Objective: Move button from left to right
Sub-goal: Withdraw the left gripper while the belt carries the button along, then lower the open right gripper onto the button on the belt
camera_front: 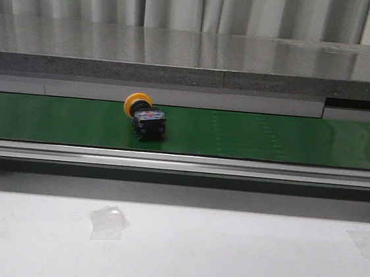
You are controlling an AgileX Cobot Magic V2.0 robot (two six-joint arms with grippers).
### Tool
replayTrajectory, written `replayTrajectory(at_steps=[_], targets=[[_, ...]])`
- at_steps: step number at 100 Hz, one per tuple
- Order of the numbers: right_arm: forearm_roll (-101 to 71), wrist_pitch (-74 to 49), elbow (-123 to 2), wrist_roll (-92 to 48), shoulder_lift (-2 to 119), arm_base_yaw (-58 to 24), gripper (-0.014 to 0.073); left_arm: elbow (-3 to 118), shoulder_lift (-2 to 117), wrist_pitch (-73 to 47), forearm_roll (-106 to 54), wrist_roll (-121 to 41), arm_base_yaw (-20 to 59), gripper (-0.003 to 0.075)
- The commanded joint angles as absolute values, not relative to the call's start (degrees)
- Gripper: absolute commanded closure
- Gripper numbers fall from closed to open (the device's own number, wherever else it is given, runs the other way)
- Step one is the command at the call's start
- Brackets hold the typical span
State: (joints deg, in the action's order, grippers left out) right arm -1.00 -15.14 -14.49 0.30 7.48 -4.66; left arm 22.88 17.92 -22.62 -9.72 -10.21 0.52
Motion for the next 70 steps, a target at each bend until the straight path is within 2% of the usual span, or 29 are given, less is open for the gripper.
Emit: replayTrajectory(at_steps=[1, 38, 70], targets=[[-0.96, -17.73, -20.40, 0.00, 12.37, -4.31, 0.0661, 24.44, 18.34, -18.02, -10.67, -10.19, 0.88, 0.0740], [-2.02, -35.70, -36.54, 0.00, 29.54, -4.31, 0.0661, 24.44, 18.34, -18.02, -10.67, -10.19, 0.88, 0.0740], [-6.84, -36.33, -40.60, 0.00, 35.20, -4.31, 0.0661, 24.44, 18.34, -18.02, -10.67, -10.19, 0.88, 0.0740]])
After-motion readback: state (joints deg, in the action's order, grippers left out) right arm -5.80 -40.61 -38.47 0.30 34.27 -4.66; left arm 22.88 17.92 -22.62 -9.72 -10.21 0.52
